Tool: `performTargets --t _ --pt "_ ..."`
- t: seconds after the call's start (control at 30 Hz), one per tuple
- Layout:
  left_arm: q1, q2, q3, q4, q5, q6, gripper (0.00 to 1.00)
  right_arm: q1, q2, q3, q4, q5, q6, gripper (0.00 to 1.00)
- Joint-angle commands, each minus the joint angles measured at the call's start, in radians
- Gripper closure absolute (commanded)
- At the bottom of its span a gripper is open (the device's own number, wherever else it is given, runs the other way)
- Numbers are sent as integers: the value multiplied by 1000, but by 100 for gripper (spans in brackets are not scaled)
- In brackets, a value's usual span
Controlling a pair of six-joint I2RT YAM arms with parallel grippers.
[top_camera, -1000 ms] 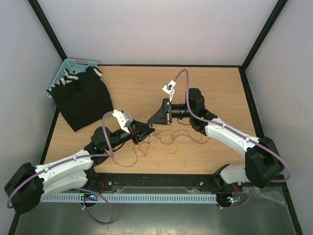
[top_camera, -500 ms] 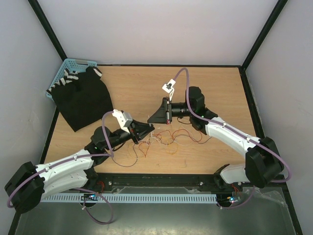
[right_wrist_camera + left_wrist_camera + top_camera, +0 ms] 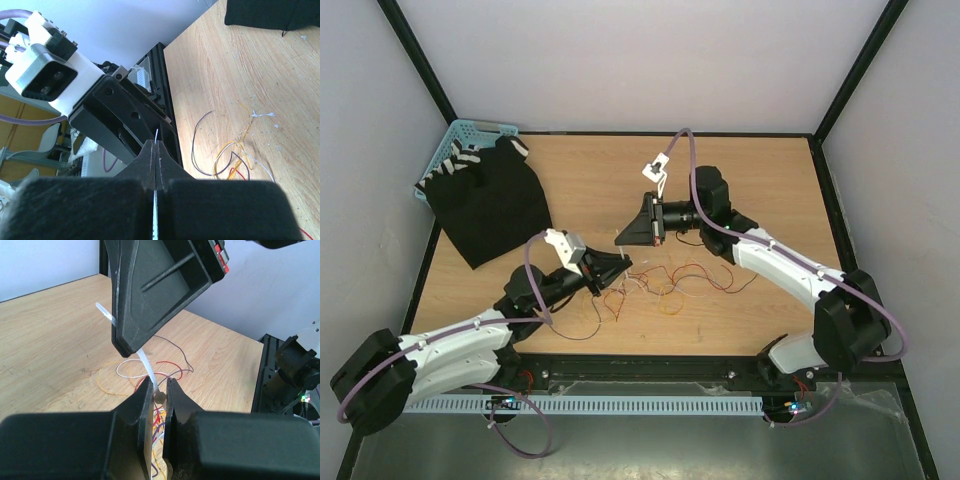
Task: Zip-tie the wires
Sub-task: Tie the cable at the center of the board.
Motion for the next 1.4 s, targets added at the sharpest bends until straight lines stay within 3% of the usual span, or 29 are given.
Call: performTargets --t 0.0,0.73,1.13,1.17,1.27,1.37 --pt "-12 37 -46 -78 50 -17 90 -1 -6 88 89 28 3 100" --pt "-13 131 -96 -77 6 -37 92 -25 -3 254 6 29 -48 100" --pt "-11 102 -75 -80 -35 -53 93 -33 -30 218 -9 52 -67 100" --pt "-11 89 -64 -107 -44 -54 93 -39 -39 214 -17 63 -77 96" --pt "-9 43 -10 -226 -74 -55 94 -64 -95 184 -90 134 -161 65" --pt "-4 5 47 -322 -100 -52 95 -97 -197 129 -151 234 -240 43"
